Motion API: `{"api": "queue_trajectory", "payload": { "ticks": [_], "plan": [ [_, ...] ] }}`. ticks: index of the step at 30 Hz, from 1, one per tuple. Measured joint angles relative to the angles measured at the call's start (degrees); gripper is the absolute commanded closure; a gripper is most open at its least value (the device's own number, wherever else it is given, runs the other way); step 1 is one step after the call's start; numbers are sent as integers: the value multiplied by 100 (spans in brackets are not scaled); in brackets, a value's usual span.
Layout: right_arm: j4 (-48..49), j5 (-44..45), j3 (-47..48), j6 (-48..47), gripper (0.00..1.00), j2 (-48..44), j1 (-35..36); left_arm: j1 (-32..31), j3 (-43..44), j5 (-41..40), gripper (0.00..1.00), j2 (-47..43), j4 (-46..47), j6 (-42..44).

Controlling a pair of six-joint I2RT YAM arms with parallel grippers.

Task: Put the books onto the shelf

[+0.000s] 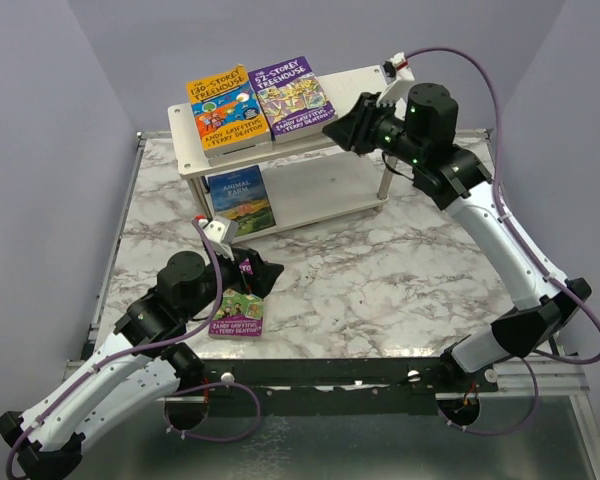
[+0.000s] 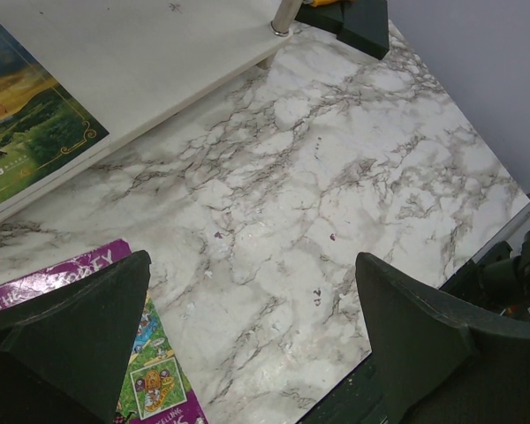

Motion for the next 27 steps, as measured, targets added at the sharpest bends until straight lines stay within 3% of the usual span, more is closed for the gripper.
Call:
{"api": "queue_trajectory", "payload": {
  "ticks": [4, 9, 27],
  "plan": [
    [-20, -72, -61, 4, 85, 122, 249, 4, 0, 0, 1, 9, 2, 0],
    [-20, -109, 35, 44, 91, 363, 422, 4, 0, 0, 1, 9, 0, 0],
    [-138, -107, 1051, 63, 95, 1307, 664, 4, 0, -2, 1, 7, 0, 0]
  ]
}}
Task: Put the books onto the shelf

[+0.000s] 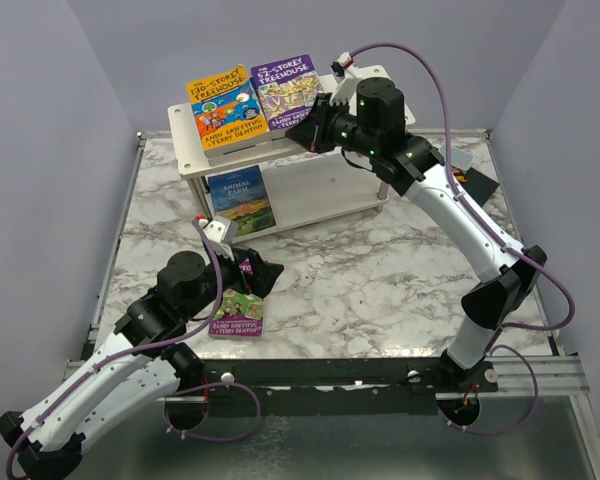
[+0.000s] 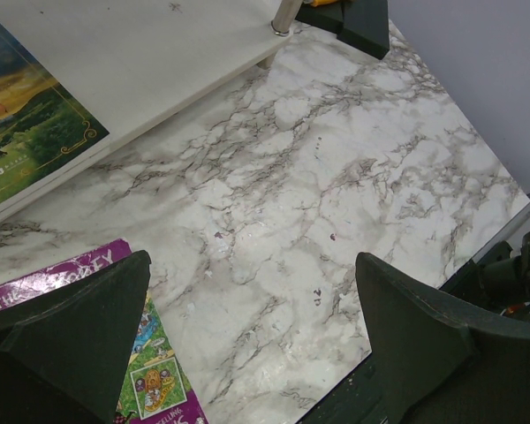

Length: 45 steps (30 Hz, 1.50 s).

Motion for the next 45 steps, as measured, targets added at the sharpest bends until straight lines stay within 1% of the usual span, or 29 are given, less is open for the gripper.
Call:
{"api": "queue_trajectory", "payload": {
  "ticks": [6, 12, 15, 17, 19, 21, 24, 28, 35, 45],
  "plan": [
    [-15, 57, 22, -7, 95, 22, 68, 0, 0, 0, 1, -17, 0, 0],
    [-74, 435, -205, -83, 93, -273, 68, 0, 0, 0, 1, -22, 0, 0],
    [-98, 815, -208, -212, 93, -481, 68, 0, 0, 0, 1, -20, 0, 0],
    [-107, 1147, -186, -358, 96, -616, 68, 0, 0, 0, 1, -20, 0, 0],
    [-127, 1499, -48, -533, 99, -658, 68, 0, 0, -2, 1, -20, 0, 0],
    [-127, 1858, 116, -734, 99, -654, 68, 0, 0, -2, 1, -20, 0, 0],
    [-118, 2347, 380, -1047, 99, -586, 57, 0, 0, -2, 1, -20, 0, -2],
    [-70, 2752, 966, -1438, 99, -184, -70, 0, 0, -2, 1, -20, 0, 0],
    [-61, 2769, 1821, -1749, 99, 835, -518, 0, 0, -2, 1, -20, 0, 0],
    [-39, 2229, 2055, -1821, 100, 1574, -876, 0, 0, -2, 1, 24, 0, 0]
  ]
}}
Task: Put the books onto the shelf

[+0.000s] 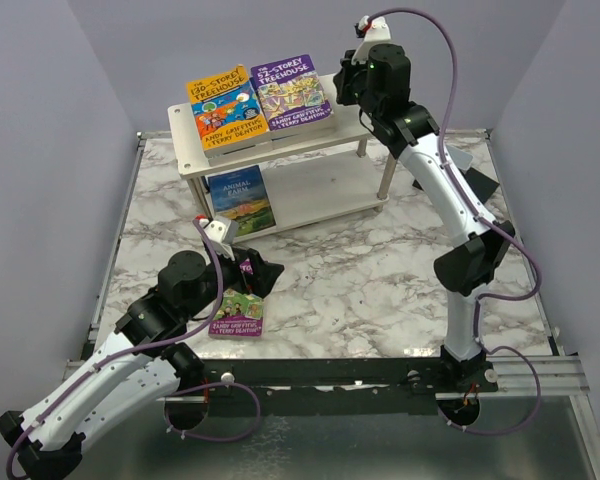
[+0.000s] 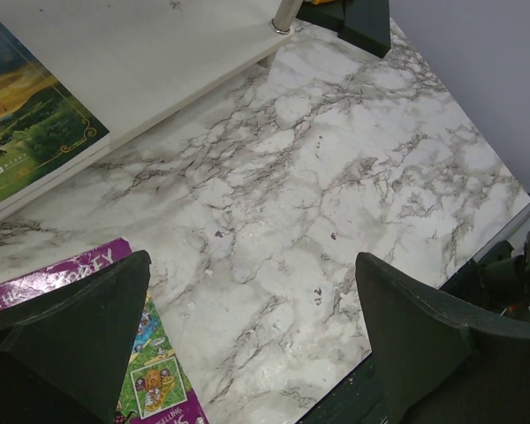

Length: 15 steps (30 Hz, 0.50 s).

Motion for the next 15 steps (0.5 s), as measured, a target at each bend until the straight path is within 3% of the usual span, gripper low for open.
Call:
{"api": "queue_trajectory", "payload": {
  "ticks": [15],
  "plan": [
    [271, -1182, -2, 2, 99, 72, -4, 0, 0, -2, 1, 9, 0, -2]
  ]
}}
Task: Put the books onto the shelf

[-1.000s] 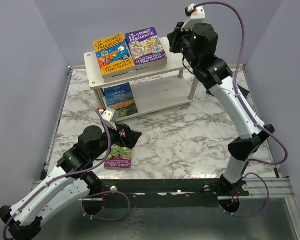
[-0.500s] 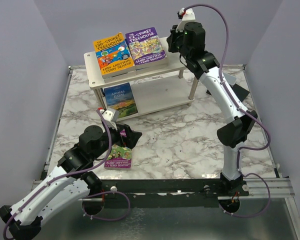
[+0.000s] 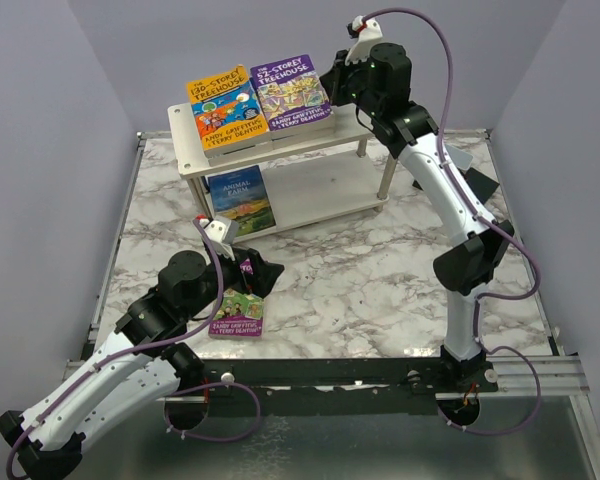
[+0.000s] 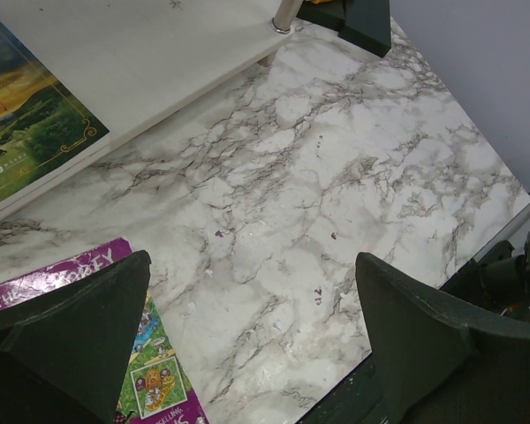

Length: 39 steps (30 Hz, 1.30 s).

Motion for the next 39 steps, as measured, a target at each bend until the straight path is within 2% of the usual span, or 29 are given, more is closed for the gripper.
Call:
{"api": "queue_trajectory", "payload": {
  "ticks": [16, 19, 21, 23, 30, 39],
  "plan": [
    [63, -251, -85, 0, 99, -17, -61, 0, 0, -2, 1, 28, 0, 0],
    [109, -79, -382, 0, 91, -184, -72, 0, 0, -15, 1, 55, 0, 0],
    [125, 59, -662, 9, 89, -378, -76, 0, 0, -31, 1, 81, -2, -2],
    [133, 184, -951, 17, 87, -636, -76, 0, 0, -59, 1, 111, -2, -7],
    [275, 330, -2199, 162, 66, -2033, -79, 0, 0, -535, 1, 223, -61, -212],
    [396, 109, -4395, 680, 62, -4124, -81, 0, 2, -2111, 1, 673, -881, -1196]
  ]
}}
